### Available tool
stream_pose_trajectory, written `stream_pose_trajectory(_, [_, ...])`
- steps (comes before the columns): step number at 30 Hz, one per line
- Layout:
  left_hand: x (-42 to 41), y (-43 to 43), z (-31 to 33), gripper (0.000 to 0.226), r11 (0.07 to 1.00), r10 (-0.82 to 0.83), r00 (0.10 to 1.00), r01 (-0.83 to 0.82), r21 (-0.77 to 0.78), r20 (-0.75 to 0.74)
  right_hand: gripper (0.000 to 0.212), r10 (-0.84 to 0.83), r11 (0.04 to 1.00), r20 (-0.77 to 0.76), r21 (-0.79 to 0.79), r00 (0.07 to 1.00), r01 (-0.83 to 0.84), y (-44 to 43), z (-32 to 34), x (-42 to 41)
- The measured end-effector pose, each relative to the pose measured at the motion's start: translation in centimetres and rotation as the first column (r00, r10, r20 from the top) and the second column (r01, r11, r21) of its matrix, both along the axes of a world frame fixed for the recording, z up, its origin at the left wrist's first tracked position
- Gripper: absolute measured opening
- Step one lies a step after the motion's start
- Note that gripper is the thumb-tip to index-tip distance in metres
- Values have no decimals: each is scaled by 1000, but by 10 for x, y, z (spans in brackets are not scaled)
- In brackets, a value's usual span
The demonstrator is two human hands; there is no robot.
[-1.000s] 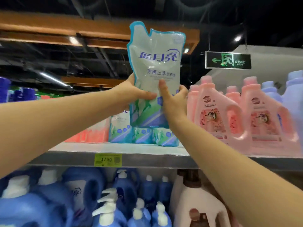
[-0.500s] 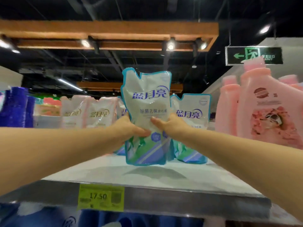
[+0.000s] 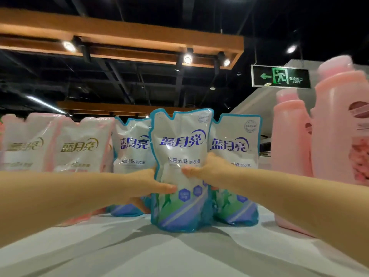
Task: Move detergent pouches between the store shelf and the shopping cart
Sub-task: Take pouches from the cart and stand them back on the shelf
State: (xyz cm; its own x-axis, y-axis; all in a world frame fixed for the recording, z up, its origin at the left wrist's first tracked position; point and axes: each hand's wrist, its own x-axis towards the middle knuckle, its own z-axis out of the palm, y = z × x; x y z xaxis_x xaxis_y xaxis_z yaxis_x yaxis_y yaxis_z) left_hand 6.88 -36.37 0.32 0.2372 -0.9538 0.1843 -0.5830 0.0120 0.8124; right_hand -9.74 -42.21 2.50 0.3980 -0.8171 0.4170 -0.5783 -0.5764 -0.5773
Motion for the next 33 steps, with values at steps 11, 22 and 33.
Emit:
stream_pose_trajectory(11, [1, -12, -27, 59, 984, 172, 985, -172, -40, -9, 111, 15, 989, -164, -146, 986, -39, 15, -24, 2])
stream_pose_trajectory(22, [4, -30, -24, 56, 992, 108, 989, -113, -50, -100, 100, -5, 974, -222, -220, 975, -45, 0, -24, 6])
stream_pose_trajectory(33, [4, -21, -27, 66, 991, 116, 980, -125, -44, -162, 76, -20, 989, -141, -148, 990, -1, 4, -37, 5])
